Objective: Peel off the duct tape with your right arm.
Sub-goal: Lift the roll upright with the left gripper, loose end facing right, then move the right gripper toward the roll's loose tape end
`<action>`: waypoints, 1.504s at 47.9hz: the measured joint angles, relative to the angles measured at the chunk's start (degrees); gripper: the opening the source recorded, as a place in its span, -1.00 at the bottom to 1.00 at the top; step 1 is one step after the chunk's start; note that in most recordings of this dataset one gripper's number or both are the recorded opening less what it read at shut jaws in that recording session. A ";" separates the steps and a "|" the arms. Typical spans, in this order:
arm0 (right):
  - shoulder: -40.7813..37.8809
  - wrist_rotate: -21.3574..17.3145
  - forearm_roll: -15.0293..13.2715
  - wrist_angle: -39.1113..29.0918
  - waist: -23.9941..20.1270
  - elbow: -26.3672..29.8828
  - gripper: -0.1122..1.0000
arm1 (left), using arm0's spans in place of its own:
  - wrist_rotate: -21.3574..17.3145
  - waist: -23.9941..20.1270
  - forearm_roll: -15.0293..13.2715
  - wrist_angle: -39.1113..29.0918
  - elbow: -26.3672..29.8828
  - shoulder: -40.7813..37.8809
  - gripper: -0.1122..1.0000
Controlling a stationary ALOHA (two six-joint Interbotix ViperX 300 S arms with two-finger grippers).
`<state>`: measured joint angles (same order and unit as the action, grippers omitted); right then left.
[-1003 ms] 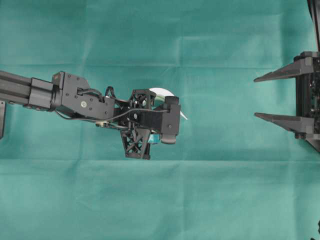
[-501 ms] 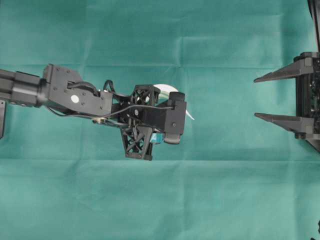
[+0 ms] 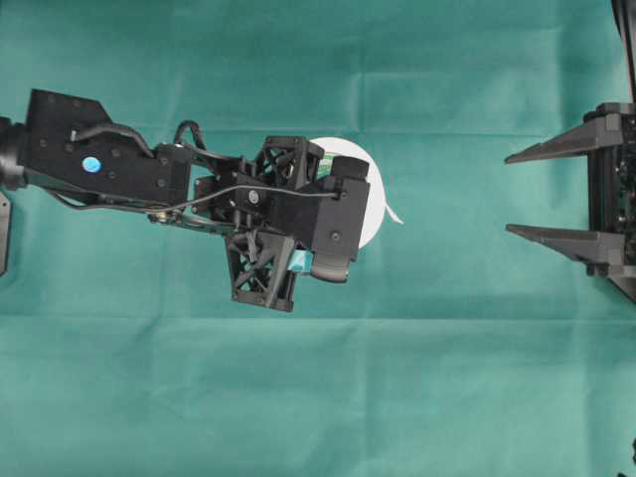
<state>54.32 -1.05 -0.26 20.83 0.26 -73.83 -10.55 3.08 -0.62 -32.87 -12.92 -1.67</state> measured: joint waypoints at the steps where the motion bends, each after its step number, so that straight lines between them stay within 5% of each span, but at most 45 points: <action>1: -0.09 -0.09 0.00 0.00 0.00 0.00 0.57 | 0.00 -0.09 0.00 -0.35 0.26 0.18 -0.41; 23: -2.11 -0.26 0.00 0.35 0.00 0.09 0.57 | 0.26 -2.20 0.00 -3.16 2.37 0.44 -0.41; 72: -27.86 0.00 0.00 8.00 2.64 11.43 0.56 | 0.18 -2.20 0.00 -3.16 2.64 0.44 -0.41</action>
<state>26.46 -1.05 -0.26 28.83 2.90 -62.40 -10.37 0.88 -0.62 -36.04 -10.28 -1.23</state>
